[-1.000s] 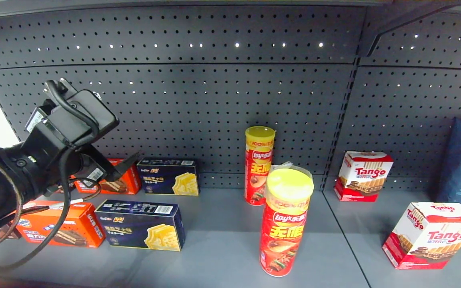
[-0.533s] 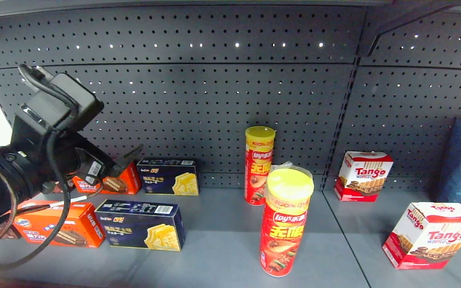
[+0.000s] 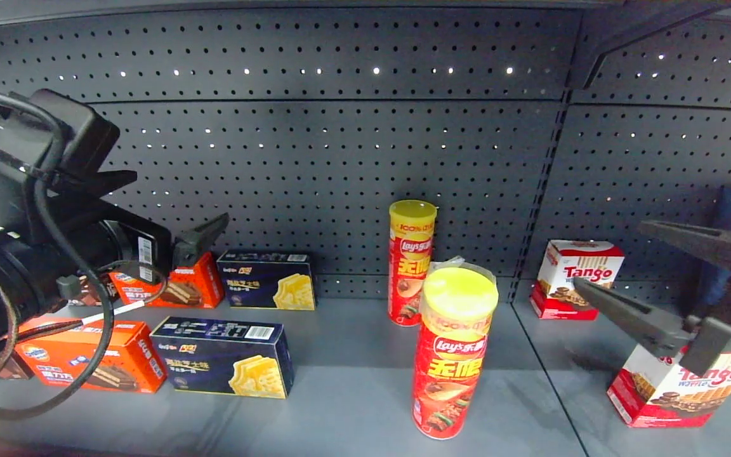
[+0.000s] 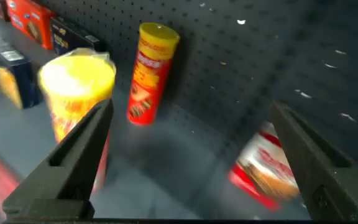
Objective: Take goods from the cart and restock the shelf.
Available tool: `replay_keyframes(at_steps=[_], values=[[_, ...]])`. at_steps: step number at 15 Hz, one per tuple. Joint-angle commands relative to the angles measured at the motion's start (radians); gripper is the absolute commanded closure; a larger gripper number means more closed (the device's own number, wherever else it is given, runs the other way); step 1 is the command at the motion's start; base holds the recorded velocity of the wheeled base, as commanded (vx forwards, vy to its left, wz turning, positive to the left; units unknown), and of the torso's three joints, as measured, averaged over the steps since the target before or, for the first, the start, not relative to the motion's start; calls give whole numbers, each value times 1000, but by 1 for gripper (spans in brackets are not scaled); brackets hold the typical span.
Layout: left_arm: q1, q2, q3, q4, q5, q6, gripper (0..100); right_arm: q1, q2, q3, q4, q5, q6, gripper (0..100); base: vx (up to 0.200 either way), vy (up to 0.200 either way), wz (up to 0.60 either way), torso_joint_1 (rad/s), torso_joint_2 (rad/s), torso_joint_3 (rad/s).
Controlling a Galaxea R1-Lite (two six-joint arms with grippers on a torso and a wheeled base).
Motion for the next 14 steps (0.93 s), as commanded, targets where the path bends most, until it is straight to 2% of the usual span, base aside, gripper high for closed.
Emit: replay_keyframes(at_steps=[1, 4, 9, 12, 14], values=[[3, -4, 19, -5, 4, -15, 0, -15, 172, 70, -86, -8, 1, 0, 0, 0, 0, 0, 0, 0], [19, -12, 30, -4, 4, -18, 0, -49, 172, 88, -81, 3, 1, 0, 0, 0, 0, 0, 0, 0], [61, -10, 33, -13, 1, -18, 0, -1, 202, 115, -80, 4, -7, 0, 0, 0, 0, 0, 0, 0], [68, -9, 33, -13, 2, -20, 0, 27, 224, 145, -83, 1, -10, 0, 0, 0, 0, 0, 0, 0], [66, -7, 36, -13, 2, -52, 0, 39, 242, 151, -83, -2, -11, 0, 0, 0, 0, 0, 0, 0]])
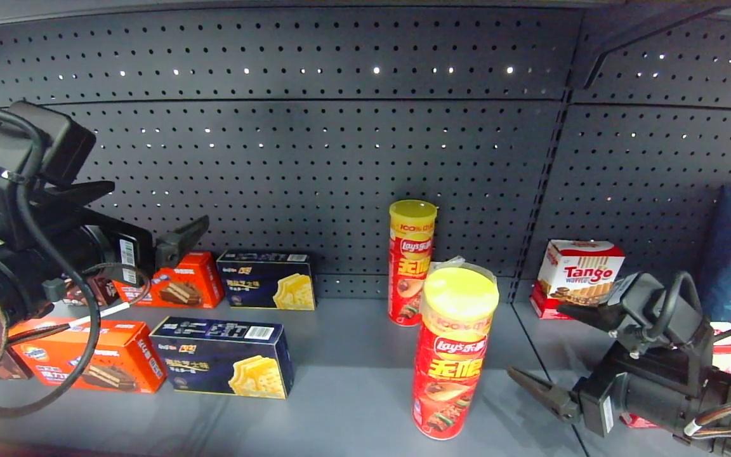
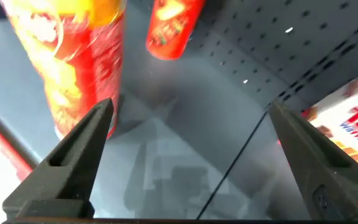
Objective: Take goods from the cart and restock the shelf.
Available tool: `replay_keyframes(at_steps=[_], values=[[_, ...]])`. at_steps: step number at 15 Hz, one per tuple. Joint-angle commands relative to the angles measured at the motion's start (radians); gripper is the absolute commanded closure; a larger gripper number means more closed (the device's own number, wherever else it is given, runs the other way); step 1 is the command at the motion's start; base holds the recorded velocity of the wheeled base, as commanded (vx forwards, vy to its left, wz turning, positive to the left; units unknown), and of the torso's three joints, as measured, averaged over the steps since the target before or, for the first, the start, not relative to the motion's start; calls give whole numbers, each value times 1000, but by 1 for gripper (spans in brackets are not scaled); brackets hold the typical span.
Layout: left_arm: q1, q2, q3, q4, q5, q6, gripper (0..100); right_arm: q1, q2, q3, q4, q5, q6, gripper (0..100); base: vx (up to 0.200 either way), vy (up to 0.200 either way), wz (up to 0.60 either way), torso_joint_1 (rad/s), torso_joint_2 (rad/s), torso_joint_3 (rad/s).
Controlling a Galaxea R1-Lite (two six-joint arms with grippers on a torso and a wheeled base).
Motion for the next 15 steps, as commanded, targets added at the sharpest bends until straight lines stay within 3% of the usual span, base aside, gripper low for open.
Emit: replay_keyframes(at_steps=[1, 15], values=[[0, 4, 2, -1, 1, -5, 0, 8, 22, 5, -2, -1, 0, 0, 0, 0, 0, 0, 0, 0], [-2, 2, 6, -2, -2, 6, 0, 40, 145, -73, -10, -4, -10, 0, 0, 0, 0, 0, 0, 0]])
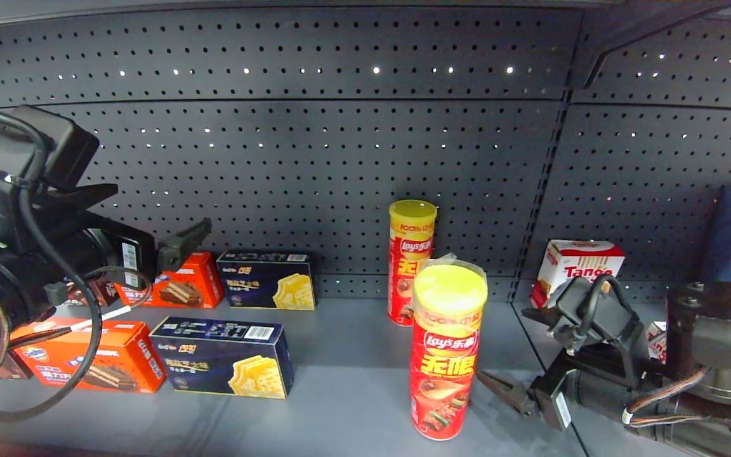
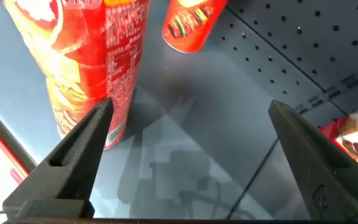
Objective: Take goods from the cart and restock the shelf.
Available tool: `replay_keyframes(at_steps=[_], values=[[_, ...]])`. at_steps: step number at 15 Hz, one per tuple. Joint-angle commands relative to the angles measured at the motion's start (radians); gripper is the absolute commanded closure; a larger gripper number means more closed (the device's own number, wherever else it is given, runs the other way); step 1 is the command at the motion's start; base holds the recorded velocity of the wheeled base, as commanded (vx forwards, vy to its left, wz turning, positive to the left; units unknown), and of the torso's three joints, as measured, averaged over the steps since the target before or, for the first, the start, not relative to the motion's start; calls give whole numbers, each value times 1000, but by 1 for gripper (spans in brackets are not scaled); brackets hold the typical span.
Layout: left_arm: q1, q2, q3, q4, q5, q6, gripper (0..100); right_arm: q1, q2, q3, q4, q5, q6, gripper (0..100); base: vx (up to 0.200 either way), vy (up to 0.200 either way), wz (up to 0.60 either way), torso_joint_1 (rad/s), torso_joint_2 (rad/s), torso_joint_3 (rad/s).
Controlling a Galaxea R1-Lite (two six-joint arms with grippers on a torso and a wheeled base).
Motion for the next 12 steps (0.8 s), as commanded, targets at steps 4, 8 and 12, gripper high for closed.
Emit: replay_keyframes(at_steps=[4, 8, 12], values=[[1, 4, -1, 0, 1, 0, 0, 7, 22, -8, -1, 0, -1, 0, 0, 0, 0, 0, 0, 0], [0, 3, 3, 0, 1, 0, 0, 6, 8, 4, -1, -2, -1, 0, 0, 0, 0, 0, 0, 0], [0, 1, 3, 1, 1, 1, 0, 6, -47, 47, -1, -2, -1, 0, 0, 0, 0, 0, 0, 0]])
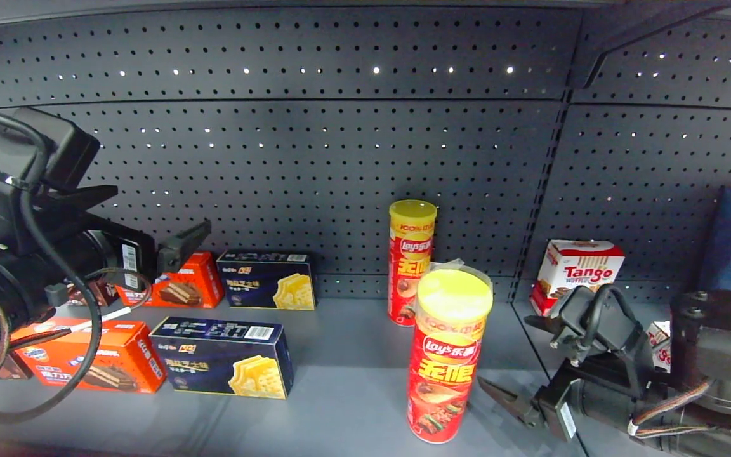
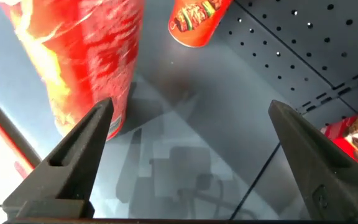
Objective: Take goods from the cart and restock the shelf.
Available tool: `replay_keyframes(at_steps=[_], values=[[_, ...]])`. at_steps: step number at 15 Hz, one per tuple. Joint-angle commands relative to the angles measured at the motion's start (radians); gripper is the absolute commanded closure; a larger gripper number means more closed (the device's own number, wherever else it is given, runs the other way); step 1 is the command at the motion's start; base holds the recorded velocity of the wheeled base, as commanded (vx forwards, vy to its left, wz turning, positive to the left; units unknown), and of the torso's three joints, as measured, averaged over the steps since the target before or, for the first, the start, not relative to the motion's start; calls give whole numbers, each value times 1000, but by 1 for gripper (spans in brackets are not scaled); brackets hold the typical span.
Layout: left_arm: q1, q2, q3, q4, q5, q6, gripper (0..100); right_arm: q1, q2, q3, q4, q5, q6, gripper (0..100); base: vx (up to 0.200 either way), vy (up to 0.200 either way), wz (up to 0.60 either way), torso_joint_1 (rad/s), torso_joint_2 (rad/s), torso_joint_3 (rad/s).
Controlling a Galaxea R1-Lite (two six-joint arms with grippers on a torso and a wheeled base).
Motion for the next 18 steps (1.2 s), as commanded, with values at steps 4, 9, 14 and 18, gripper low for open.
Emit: replay_keyframes(at_steps=[4, 9, 14, 18], values=[[-2, 1, 0, -2, 0, 0, 0, 7, -31, 17, 1, 2, -1, 0, 0, 0, 0, 0, 0, 0], [2, 1, 0, -2, 0, 0, 0, 31, 11, 0, 0, 2, -1, 0, 0, 0, 0, 0, 0, 0], [2, 1, 1, 0, 2, -3, 0, 25, 43, -14, -2, 3, -1, 0, 0, 0, 0, 0, 0, 0], [2, 2, 1, -2, 2, -4, 0, 23, 60, -31, -2, 3, 1, 0, 0, 0, 0, 0, 0, 0]])
